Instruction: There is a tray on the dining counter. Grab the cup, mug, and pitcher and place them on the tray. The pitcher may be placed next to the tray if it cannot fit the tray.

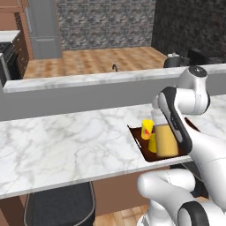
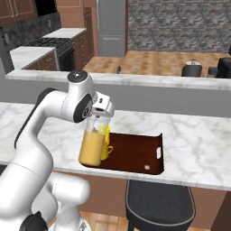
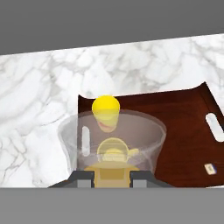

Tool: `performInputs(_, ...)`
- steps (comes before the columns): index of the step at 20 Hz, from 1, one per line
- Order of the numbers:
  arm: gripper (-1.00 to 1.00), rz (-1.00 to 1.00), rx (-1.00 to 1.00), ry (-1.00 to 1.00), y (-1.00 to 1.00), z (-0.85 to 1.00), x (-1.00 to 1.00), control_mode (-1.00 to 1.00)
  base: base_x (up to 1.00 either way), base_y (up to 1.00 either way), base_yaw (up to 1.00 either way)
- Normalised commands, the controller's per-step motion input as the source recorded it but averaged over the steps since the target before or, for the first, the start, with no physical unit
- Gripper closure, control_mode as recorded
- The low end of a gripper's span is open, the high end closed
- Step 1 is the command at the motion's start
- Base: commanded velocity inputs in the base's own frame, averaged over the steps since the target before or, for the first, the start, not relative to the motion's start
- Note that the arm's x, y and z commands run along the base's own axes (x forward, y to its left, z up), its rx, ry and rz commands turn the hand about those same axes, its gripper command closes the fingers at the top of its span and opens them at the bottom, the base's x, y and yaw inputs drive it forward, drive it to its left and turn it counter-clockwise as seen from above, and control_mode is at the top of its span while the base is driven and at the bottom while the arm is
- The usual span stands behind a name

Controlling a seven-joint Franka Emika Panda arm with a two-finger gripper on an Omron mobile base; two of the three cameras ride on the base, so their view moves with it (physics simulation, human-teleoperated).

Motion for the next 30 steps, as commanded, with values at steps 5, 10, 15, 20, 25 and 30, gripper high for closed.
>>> performInputs(5, 1.0, 0.0, 0.0, 0.0, -0.44, 0.0, 0.04, -1.0, 0.0, 0.0, 0.0)
performInputs(10, 1.0, 0.01, 0.0, -0.02, -0.45, 0.0, 0.1, -1.0, 0.0, 0.0, 0.0)
performInputs(15, 1.0, 0.06, 0.0, -0.15, -0.35, 0.0, 0.0, -1.0, 0.0, 0.0, 0.0)
performInputs(20, 1.0, 0.07, 0.0, -0.17, -0.28, 0.0, 0.0, -1.0, 0.0, 0.0, 0.0)
performInputs(25, 1.0, 0.04, 0.0, -0.05, -0.3, 0.0, 0.15, -1.0, 0.0, 0.0, 0.0)
performInputs(30, 1.0, 0.0, 0.0, 0.0, -0.28, 0.04, 0.34, -1.0, 0.0, 0.0, 0.0)
